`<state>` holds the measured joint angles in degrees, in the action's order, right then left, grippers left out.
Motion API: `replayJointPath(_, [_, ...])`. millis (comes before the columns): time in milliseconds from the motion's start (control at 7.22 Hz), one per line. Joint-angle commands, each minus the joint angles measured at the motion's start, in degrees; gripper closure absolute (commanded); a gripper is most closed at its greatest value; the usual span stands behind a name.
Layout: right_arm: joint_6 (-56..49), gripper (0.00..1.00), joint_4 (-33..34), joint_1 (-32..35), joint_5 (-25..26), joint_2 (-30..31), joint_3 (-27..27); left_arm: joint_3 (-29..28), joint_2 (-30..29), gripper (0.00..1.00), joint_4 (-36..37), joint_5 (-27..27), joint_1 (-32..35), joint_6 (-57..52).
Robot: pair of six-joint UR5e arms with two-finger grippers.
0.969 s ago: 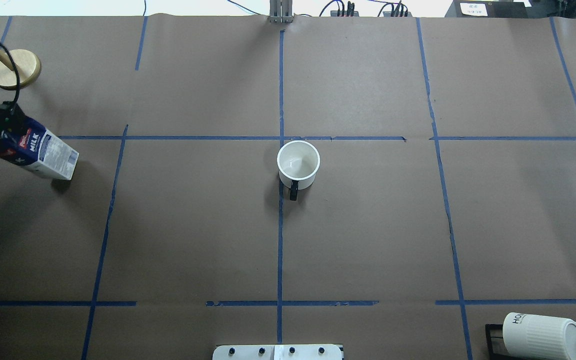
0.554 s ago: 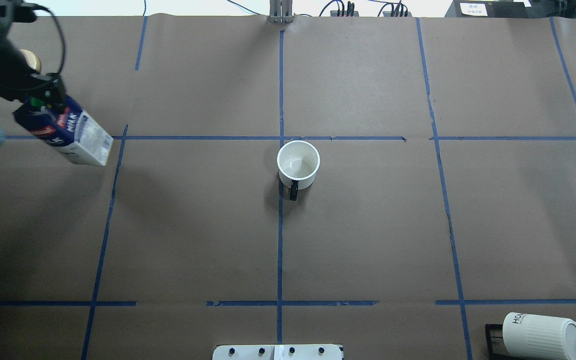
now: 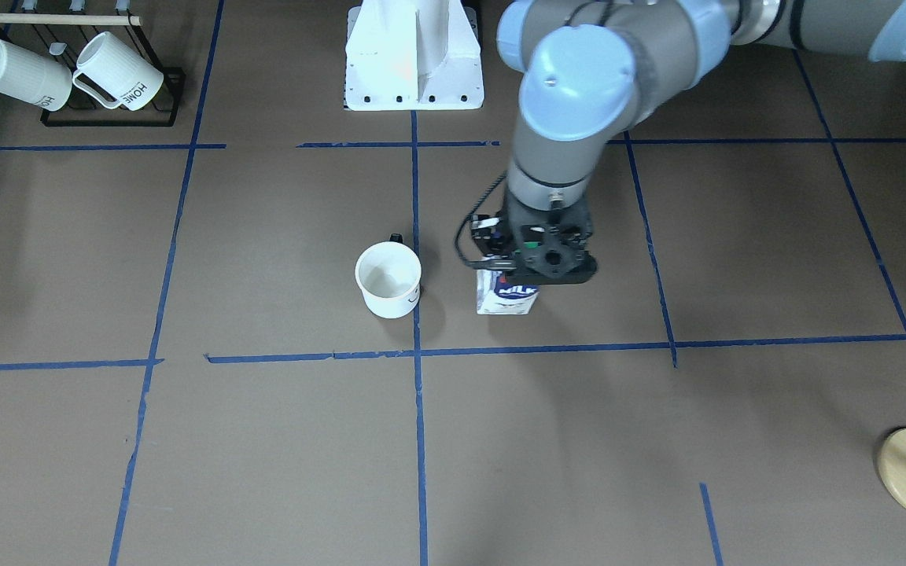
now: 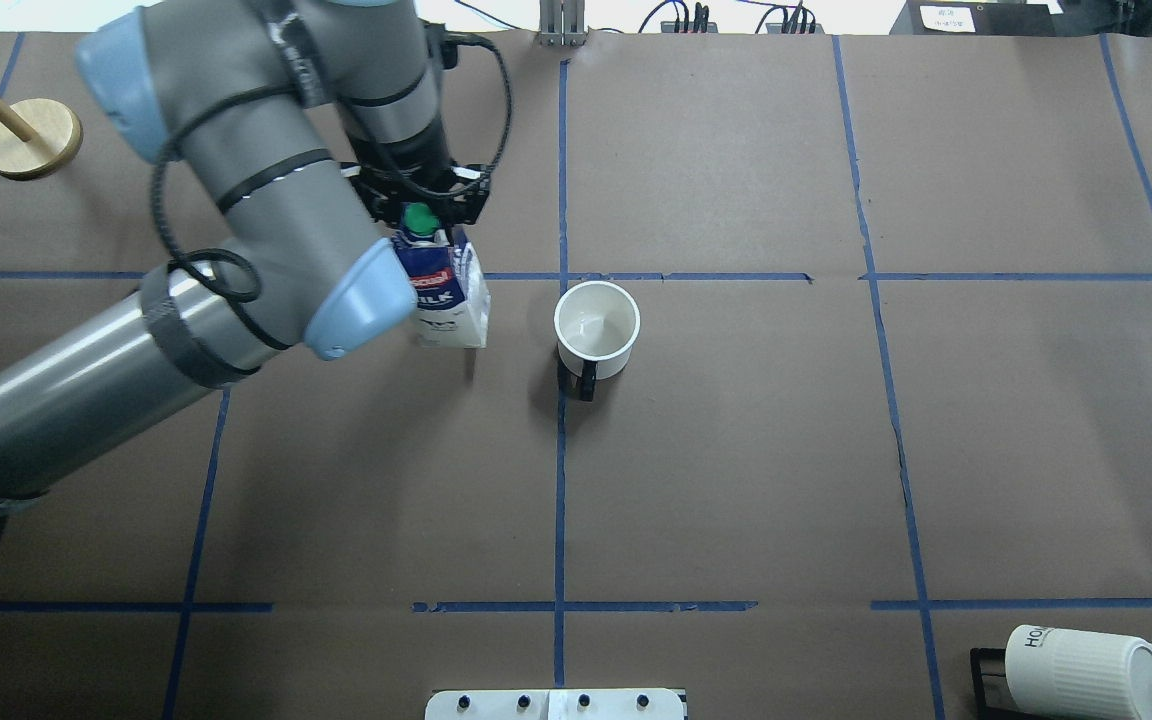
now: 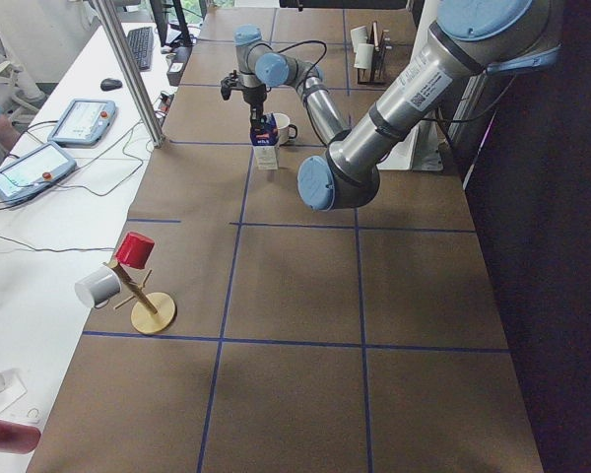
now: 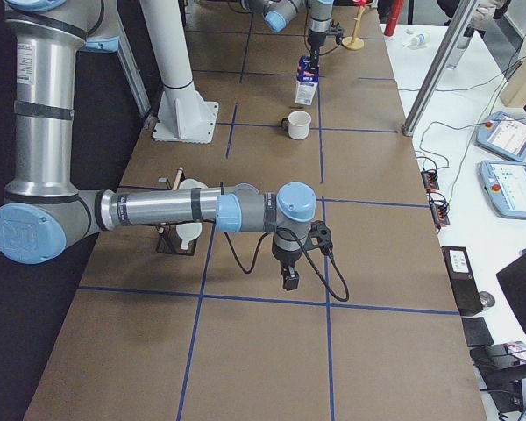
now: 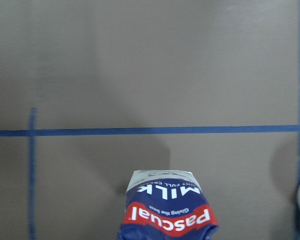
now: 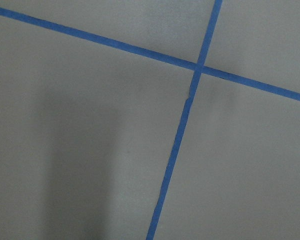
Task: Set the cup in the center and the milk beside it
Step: 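Carry the milk carton with the left gripper beside the white mug, then lower the carton to the table and open the left gripper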
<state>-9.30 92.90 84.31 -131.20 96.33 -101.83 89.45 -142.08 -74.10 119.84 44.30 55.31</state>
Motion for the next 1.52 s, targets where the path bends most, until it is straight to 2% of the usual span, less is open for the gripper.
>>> replayJointPath(0, [0.1,0.00,0.0,0.1,0.1,0.0,-0.1,-1.9,-3.2,0.67,-0.2,-3.4,-4.1,2.0])
replayJointPath(692, [0.1,0.00,0.0,0.1,0.1,0.0,0.1,-5.6,-3.1,0.63,-8.0,-4.8,-5.9,6.5])
replayJointPath(831, [0.1,0.00,0.0,0.0,0.1,0.0,0.1,-5.6,-3.0,0.29,-8.0,-4.8,-5.9,6.3])
replayJointPath(969, [0.1,0.00,0.0,0.0,0.1,0.0,0.1,-5.5,-2.9,0.00,-8.0,-5.9,-5.9,6.1])
replayJointPath(1385, [0.1,0.00,0.0,0.0,0.1,0.0,0.1,-3.1,-2.9,0.00,-5.1,-5.7,-4.3,5.2])
